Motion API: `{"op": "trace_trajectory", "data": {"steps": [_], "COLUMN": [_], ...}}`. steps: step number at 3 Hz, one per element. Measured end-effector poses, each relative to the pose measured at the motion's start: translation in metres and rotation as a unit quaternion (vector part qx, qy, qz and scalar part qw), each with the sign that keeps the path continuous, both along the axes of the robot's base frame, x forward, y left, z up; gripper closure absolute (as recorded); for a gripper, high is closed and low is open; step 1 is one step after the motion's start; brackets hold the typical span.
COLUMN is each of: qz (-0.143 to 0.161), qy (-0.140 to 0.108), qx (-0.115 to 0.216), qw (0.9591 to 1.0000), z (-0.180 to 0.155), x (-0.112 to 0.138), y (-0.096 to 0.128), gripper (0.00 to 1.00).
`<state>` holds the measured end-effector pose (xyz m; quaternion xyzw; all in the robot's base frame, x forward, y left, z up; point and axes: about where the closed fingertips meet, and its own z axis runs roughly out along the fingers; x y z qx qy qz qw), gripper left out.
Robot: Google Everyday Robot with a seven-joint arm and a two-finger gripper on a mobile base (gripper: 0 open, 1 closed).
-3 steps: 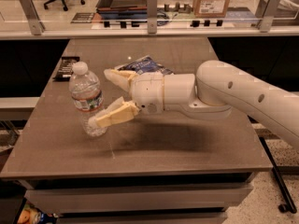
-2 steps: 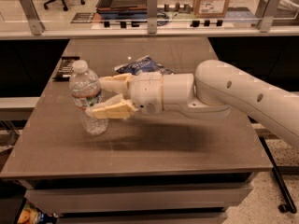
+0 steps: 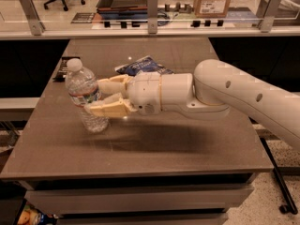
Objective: Knock water bottle over
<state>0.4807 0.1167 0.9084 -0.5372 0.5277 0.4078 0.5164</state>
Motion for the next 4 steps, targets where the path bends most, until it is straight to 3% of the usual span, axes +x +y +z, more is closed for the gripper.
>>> {"op": "trace_trajectory", "data": {"steps": [1, 2, 3, 4], "qz": [0.002, 0.002, -0.009, -0.037], "qy": [-0.001, -0.001, 0.006, 0.018], "qx": [0.000, 0.000, -0.031, -0.090], "qw": [1.0000, 1.0000, 0.9995, 0.9950], "z": [0.001, 0.001, 0.008, 0.020], "x": [-0.001, -0.001, 0.002, 0.010], "y": [0.002, 0.002, -0.002, -0.015], "gripper": [1.00, 1.00, 1.00, 1.00]}}
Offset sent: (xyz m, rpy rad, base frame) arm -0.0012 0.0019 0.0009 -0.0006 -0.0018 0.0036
